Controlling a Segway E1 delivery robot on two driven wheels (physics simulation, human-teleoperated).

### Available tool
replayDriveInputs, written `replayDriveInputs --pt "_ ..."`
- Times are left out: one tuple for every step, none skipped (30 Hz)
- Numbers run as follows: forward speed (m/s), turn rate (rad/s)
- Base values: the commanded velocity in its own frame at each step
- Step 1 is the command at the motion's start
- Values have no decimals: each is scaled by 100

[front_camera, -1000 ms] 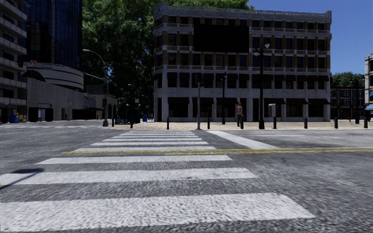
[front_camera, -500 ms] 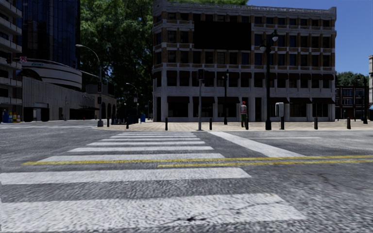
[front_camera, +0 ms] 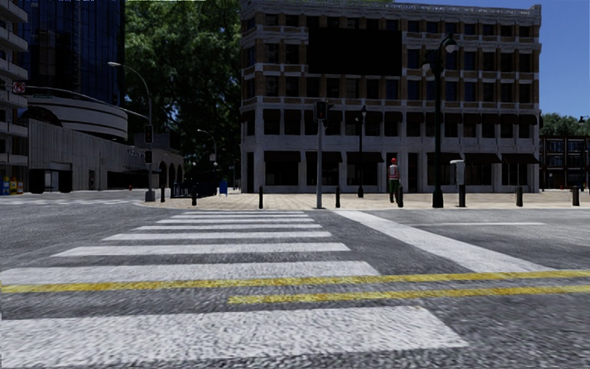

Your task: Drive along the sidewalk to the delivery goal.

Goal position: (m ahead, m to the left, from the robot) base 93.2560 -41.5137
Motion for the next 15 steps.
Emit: replayDriveInputs --pt "200 17" --pt "200 20" --pt "200 20" --pt "200 20" --pt "200 20" --pt "200 21" --pt "200 21" --pt "200 21" --pt "200 21" --pt "200 22" --pt "200 22" --pt "200 22" --pt "200 22" --pt "200 22" --pt "200 22"
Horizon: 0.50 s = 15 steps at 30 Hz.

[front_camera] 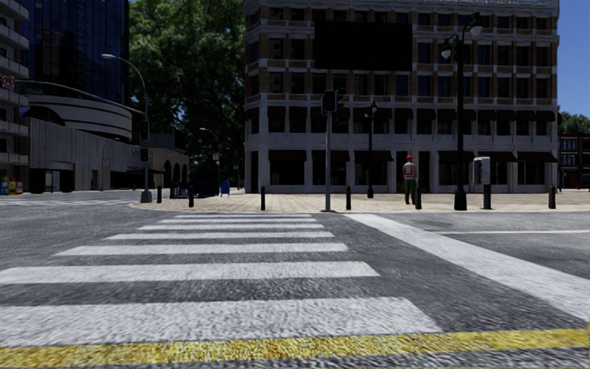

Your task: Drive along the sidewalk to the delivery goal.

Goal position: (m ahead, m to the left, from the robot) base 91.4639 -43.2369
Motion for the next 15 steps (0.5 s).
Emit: replayDriveInputs --pt "200 22" --pt "200 22" --pt "200 22" --pt "200 22" --pt "200 22" --pt "200 16" --pt "200 16" --pt "200 1" --pt "200 0" --pt "200 0" --pt "200 0" --pt "200 0" --pt "200 0" --pt "200 0" --pt "200 0"
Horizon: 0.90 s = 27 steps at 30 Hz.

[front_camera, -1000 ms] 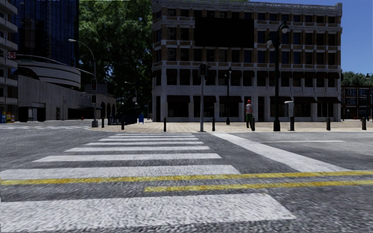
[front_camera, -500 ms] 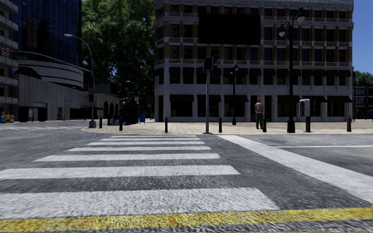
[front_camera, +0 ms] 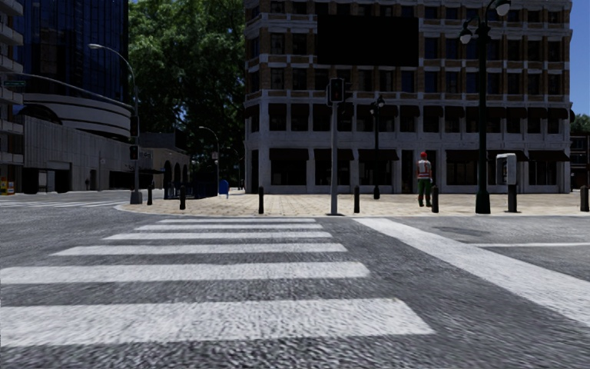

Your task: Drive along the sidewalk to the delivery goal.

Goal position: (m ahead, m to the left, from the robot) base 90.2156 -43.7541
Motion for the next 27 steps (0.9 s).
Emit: replayDriveInputs --pt "200 0" --pt "200 0" --pt "200 0" --pt "200 0" --pt "200 0" --pt "200 0" --pt "200 0" --pt "200 0" --pt "200 0" --pt "200 0" --pt "200 0" --pt "200 0" --pt "200 0" --pt "200 0" --pt "200 0" --pt "200 0" --pt "200 0" --pt "200 0" --pt "200 0" --pt "200 0" --pt "200 0" --pt "200 0" --pt "200 0" --pt "200 0" --pt "200 0" --pt "200 0" --pt "200 0"
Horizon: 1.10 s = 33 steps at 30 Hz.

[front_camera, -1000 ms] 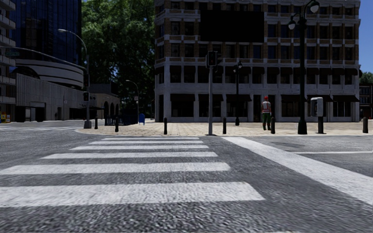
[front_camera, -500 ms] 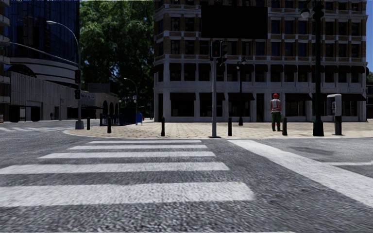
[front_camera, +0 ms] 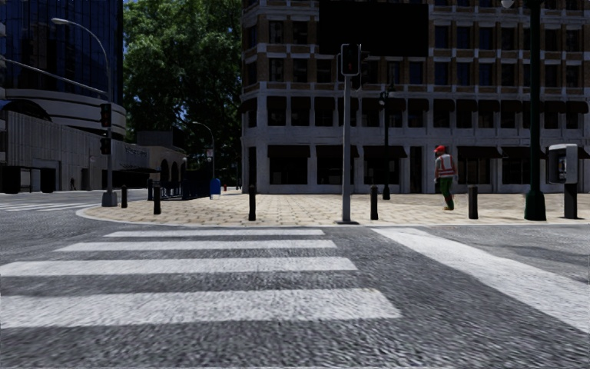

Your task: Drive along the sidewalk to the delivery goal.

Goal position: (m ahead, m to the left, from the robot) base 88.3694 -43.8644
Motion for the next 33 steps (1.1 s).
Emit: replayDriveInputs --pt "200 0" --pt "200 0" --pt "200 0" --pt "200 0" --pt "200 0" --pt "200 0" --pt "200 7" --pt "200 11" --pt "200 20" --pt "200 20" --pt "200 27" --pt "200 30" --pt "200 31" --pt "200 31" --pt "200 31" --pt "200 30" --pt "200 21" --pt "200 18" --pt "200 18" --pt "200 18" --pt "200 10" --pt "200 0" --pt "200 0" --pt "200 0" --pt "200 0" --pt "200 0" --pt "200 0" --pt "200 0" --pt "200 0" --pt "200 0" --pt "200 0" --pt "200 0" --pt "200 0"
